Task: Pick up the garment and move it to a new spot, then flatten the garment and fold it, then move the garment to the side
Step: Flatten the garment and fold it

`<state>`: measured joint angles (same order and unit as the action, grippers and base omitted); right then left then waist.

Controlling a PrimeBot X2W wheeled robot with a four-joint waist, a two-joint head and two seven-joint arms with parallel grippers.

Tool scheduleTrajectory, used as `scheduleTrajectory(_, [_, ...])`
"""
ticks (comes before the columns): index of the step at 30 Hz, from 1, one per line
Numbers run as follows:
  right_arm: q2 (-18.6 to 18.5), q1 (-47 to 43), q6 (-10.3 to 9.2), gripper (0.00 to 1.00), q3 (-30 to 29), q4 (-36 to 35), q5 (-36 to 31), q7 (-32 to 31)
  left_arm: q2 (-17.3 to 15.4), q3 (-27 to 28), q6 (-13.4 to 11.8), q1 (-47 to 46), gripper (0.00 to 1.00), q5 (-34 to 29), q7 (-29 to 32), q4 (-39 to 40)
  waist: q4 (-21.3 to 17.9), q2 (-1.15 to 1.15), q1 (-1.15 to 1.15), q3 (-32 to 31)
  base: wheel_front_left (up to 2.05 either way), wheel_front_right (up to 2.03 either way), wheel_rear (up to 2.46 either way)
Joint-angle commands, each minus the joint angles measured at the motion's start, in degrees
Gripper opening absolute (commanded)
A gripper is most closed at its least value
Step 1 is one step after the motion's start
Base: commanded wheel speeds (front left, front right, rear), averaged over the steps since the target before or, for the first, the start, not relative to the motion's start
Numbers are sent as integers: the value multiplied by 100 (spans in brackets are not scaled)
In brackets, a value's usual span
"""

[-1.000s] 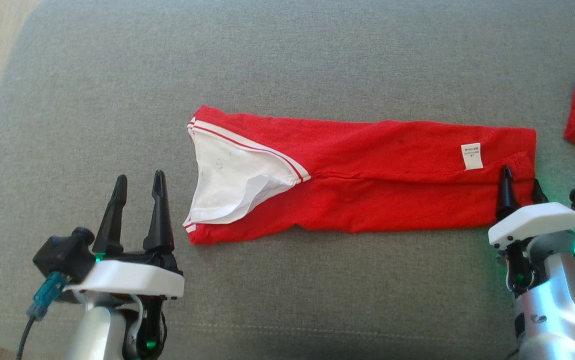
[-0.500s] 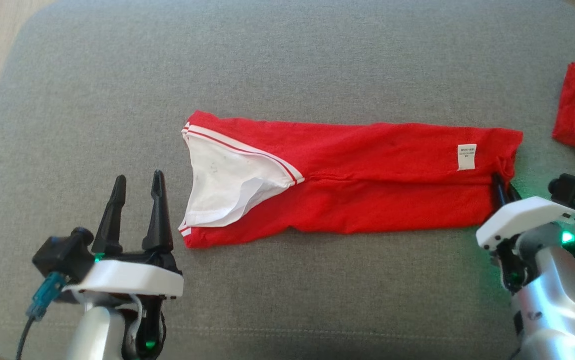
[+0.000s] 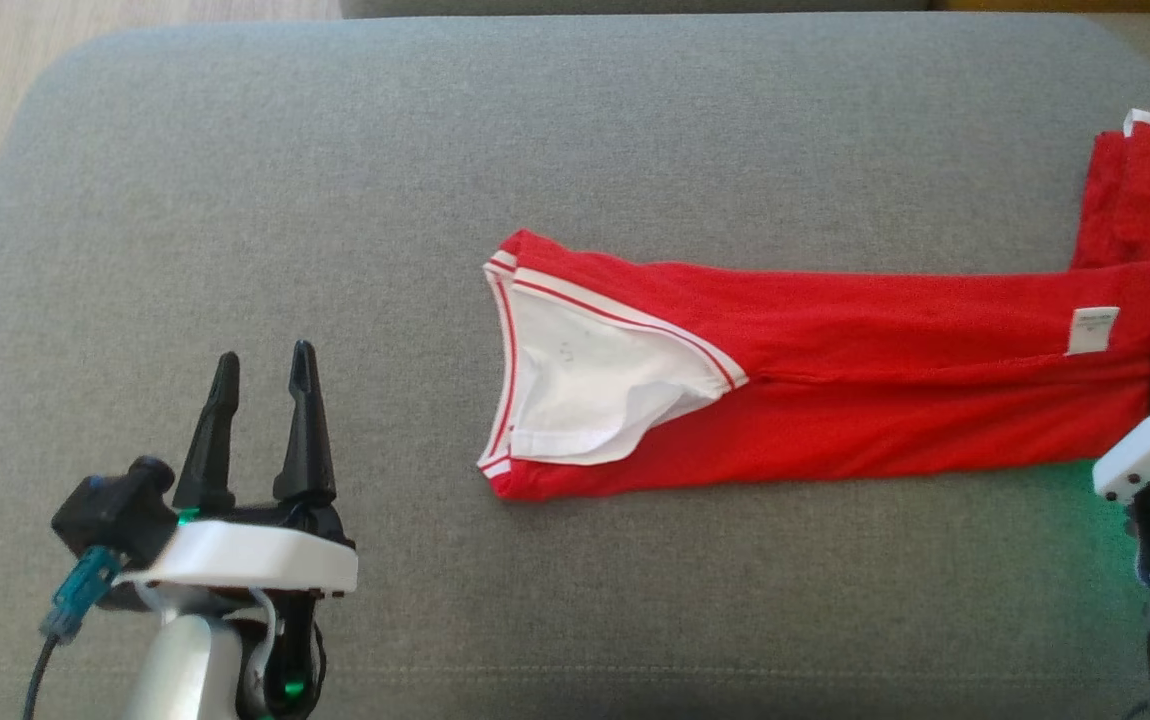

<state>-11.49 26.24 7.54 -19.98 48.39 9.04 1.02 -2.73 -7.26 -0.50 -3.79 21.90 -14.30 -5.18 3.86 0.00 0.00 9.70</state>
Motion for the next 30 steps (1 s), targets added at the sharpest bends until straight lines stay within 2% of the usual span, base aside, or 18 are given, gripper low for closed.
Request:
scheduleTrajectory(1, [-25,39,-5,0,60,-250,-88,46,-15,149,-10,-127,100,28,-70,200,-8,0,0,-23,0,0,0])
scheduleTrajectory(8, [391,-19,-5,0,377,-841,-40,-207,-15,143,-28,-82,100,76,-70,167,-46,0,0,-170,0,0,0])
scheduleTrajectory(14, [675,-237,-5,0,1377,-1892,375,-666,-15,98,-56,-35,100,117,-70,157,-57,0,0,-290,0,0,0])
scheduleTrajectory(16, [710,-288,-5,0,1539,-2103,476,-761,-15,94,-61,-29,100,124,-70,156,-55,0,0,-303,0,0,0])
scheduleTrajectory(21, [844,-554,-5,0,2240,-3139,1238,-1241,-15,32,-72,10,100,173,-70,113,7,0,0,-365,0,0,0])
scheduleTrajectory(24, [857,-735,-5,0,2723,-3598,1930,-1373,-15,-22,-82,10,100,209,-70,78,89,0,0,-412,0,0,0])
scheduleTrajectory(27, [858,-827,-5,0,3199,-3801,2585,-1346,-15,-56,-84,10,100,225,-70,64,170,0,0,-443,0,0,0])
scheduleTrajectory(30, [859,-775,-5,0,3601,-3717,2885,-1195,-15,-118,-89,28,100,261,-70,19,267,0,0,-450,0,0,0])
